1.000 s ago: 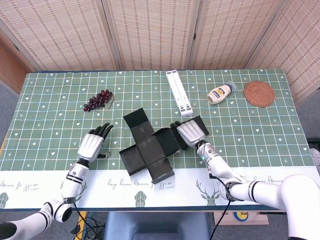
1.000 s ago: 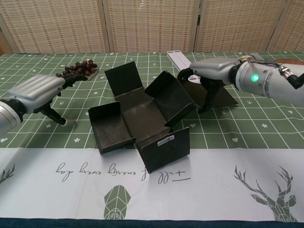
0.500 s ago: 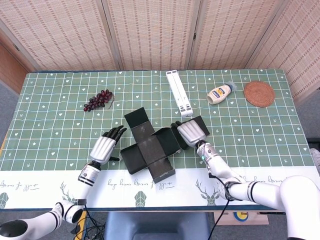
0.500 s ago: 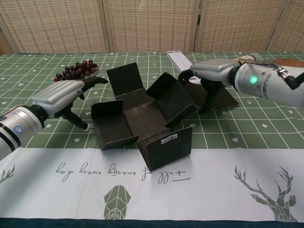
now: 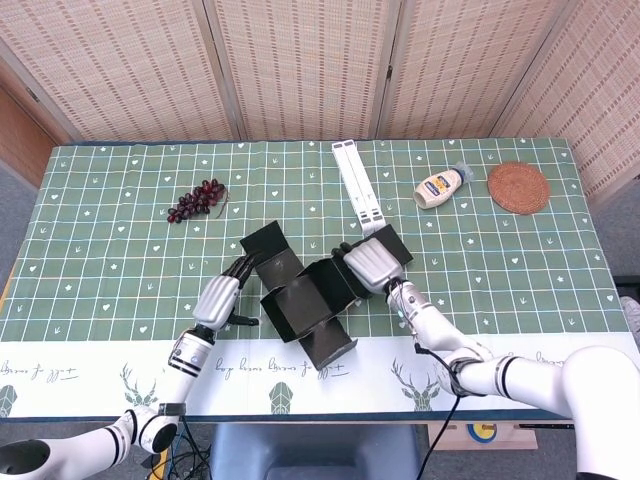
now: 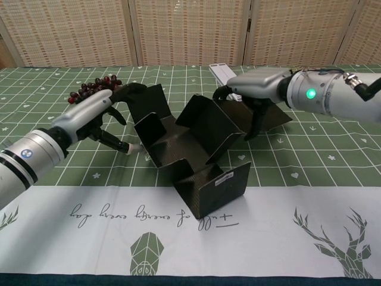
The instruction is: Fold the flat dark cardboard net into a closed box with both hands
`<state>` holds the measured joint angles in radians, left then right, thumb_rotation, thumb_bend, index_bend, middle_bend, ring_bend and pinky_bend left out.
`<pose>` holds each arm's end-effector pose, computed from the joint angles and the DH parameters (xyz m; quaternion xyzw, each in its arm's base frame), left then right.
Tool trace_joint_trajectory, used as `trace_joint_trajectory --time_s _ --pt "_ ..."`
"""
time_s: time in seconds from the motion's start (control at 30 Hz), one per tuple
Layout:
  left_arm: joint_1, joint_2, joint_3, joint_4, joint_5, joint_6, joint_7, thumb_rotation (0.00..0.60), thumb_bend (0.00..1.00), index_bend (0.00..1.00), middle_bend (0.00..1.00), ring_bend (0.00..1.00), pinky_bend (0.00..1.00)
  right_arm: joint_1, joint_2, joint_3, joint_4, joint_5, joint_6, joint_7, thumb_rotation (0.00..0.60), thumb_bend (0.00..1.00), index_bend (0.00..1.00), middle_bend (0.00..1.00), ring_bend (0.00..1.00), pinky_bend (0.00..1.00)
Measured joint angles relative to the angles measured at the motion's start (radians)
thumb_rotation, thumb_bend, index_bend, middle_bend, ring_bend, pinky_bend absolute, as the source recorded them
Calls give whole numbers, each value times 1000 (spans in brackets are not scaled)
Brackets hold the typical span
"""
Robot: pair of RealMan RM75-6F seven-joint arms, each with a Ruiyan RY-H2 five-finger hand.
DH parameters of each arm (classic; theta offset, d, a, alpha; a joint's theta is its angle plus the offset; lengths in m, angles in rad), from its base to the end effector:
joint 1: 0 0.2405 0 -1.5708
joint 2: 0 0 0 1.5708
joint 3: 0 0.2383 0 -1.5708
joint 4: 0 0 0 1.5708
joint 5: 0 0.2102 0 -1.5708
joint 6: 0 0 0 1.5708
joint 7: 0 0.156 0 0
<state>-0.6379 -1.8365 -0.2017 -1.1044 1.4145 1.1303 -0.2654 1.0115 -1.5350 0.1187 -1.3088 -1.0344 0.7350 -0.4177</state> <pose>-0.1436 0.3356 -0.0573 -0.6153 -0.4763 -0.5336 0.3314 -0.0981 -0.3921 -0.0341 0.8356 -0.2642 0.2797 0.3921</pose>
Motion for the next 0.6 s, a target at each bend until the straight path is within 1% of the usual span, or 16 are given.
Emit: trace_joint_trajectory --time_s 0.03,0.13,0.2,0.27,0.37,0.47,0.6 --pt "-1 4 -3 -7 -7 -10 -23 600 114 66 75 205 457 9 9 -1 -4 -13 -10 -6 600 201 314 399 767 1000" --pt "-6 22 -8 -32 -23 -55 -97 600 113 66 75 265 503 33 27 -3 -10 -53 -31 -21 600 206 335 407 779 1000" --pt "-11 33 -10 -41 -27 -75 -138 600 112 72 75 339 559 49 39 -5 -12 -76 -46 -30 600 207 338 410 782 1000" --pt "-13 38 -9 -43 -26 -80 -162 600 112 85 76 441 646 65 49 -8 -13 -100 -59 -43 600 209 339 412 786 1000" --pt "-16 41 -2 -39 -19 -83 -196 600 112 90 76 524 760 84 57 -14 -9 -127 -76 -54 600 211 345 414 790 1000" --pt "-19 42 5 -32 -9 -88 -237 600 112 90 75 569 852 94 60 -23 -3 -152 -86 -64 600 214 354 417 792 1000" --pt "-26 49 23 -24 12 -100 -289 600 112 74 75 594 895 104 67 -35 -1 -184 -97 -69 600 216 359 422 794 1000"
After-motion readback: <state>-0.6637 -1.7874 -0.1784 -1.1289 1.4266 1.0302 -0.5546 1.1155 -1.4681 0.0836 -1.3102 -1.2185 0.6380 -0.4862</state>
